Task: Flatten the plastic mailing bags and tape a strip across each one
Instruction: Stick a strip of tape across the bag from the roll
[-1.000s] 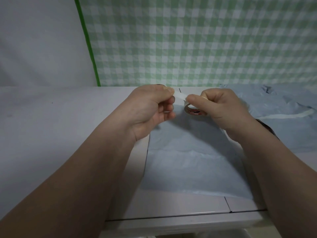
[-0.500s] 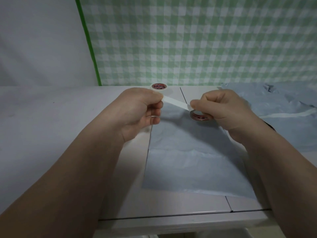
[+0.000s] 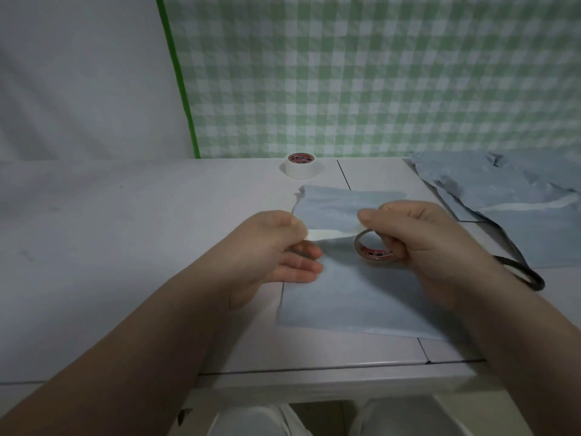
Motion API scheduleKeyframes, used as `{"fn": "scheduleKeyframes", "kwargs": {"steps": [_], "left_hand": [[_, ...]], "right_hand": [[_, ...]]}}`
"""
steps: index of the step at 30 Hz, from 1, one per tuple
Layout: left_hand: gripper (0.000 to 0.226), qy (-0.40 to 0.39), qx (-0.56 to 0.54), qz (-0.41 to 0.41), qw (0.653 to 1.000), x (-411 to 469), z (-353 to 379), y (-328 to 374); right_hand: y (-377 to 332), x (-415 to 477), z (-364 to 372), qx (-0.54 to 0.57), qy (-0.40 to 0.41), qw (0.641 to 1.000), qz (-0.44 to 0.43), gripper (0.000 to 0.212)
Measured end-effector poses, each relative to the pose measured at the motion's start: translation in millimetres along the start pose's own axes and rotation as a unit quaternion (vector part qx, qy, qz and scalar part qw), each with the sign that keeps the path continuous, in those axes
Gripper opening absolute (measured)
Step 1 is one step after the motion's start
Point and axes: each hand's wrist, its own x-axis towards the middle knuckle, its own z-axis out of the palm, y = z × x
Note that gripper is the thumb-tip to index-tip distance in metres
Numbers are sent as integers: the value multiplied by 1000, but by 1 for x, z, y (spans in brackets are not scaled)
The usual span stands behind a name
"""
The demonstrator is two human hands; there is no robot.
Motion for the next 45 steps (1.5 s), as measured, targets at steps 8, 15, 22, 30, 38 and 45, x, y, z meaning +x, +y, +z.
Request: {"fn": "scheduleKeyframes", "kwargs": {"steps": [8,15,22,30,38,45], "left_hand": [[20,56,87,26,994,-3,-1,-7],[17,113,203,65,970,-5,-3,-12],[21,166,425,114,883,-7,2,-13],[16,159,489,93,852,-3,4,-9],[15,142,538,57,829,-1,9,-2],[18,148,564,61,810,1,13,-1]], "right_hand": [[17,-10,6,-62,52,995,-58,44],[15,-14,9,-94,68,991,-73,30],[16,-15,12,-149,65,982,-98,28],[18,-15,14,-202,87,969,-114,43],[17,-15,15,-232,96,960,-124,44],[16,-16,16,-244,96,956,-129,36]]}}
